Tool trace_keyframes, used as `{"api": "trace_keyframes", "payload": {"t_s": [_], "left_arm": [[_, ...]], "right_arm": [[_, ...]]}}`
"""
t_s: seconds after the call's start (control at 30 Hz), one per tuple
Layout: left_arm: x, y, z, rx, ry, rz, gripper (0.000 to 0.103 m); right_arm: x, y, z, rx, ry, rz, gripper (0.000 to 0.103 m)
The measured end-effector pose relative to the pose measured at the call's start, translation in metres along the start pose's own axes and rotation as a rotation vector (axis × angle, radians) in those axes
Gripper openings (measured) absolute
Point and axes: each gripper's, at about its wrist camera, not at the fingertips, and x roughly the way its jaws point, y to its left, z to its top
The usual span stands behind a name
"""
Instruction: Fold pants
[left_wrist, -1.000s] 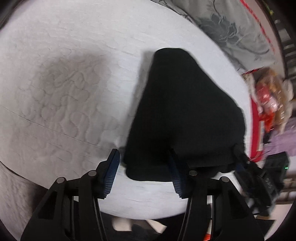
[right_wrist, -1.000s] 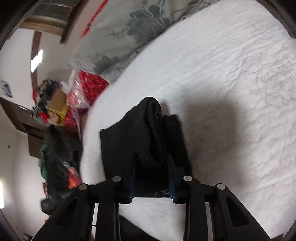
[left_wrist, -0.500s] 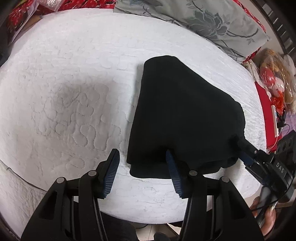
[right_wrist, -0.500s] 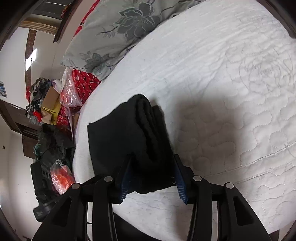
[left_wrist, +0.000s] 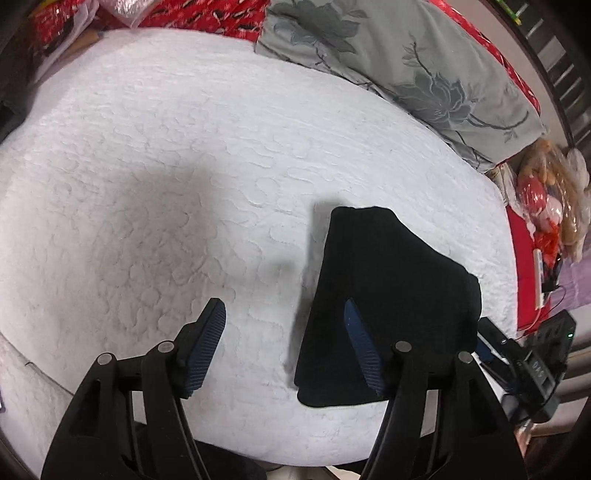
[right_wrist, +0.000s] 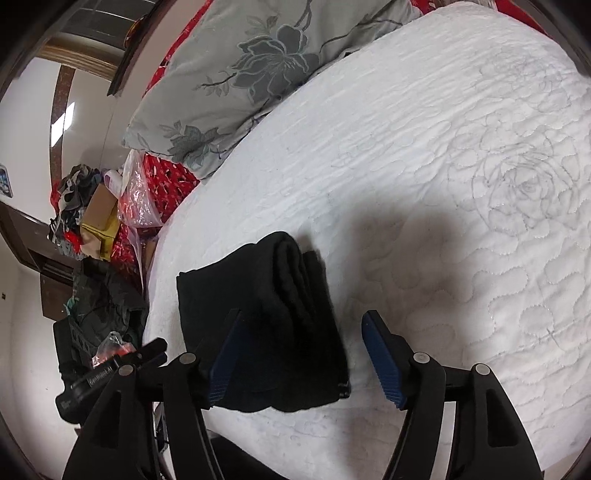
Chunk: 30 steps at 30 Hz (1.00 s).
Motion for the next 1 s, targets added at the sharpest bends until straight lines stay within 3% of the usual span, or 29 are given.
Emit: {"api": "trace_keyframes", "payload": {"t_s": [0.3,0.4,0.6,0.67,0.8,0.87,0.9,0.93,0.97,1.0], "left_arm": [[0.034,-0.014,0.004,0.041,0.078,-0.031,0.066],[0.042,-0.015,0.004,0.046,0.092,-0.038,0.073],[0.053,-0.021,0.007,0.066,0.106,-0.14,0.103],[0.055,-0.026,0.006,0.094,0.112,-0.171,0.103],[0.059,-0.036,0.006,0.124,0.104,-0.156,0.102],[0.056,-0.037,0.006,0.116,0.098,-0.178,0.083],[0.055,-0.038,0.006,0.109,0.116,-0.216,0.053],[0.055,-0.039,0.006,0.088,0.147,-0.244,0.043],[0.051,-0.036,0.004,0.075,0.145,-0.251,0.04],[0.047,-0.036,0.003,0.072,0.145,-0.259,0.031]], "right_arm": [[0.029,0.001,0.006,-0.031,0.056,0.018,0.07],[0.038,0.005,0.006,-0.073,0.074,0.038,0.07],[0.053,0.008,0.008,-0.113,0.105,0.125,0.07],[0.052,0.004,0.01,-0.09,0.103,0.147,0.067],[0.052,-0.003,0.01,-0.093,0.107,0.154,0.057],[0.052,-0.002,0.01,-0.093,0.104,0.144,0.052],[0.053,-0.001,0.011,-0.095,0.104,0.116,0.049],[0.052,0.0,0.01,-0.089,0.105,0.111,0.043],[0.051,0.001,0.01,-0.082,0.109,0.117,0.035],[0.048,0.004,0.009,-0.082,0.103,0.11,0.033]]}}
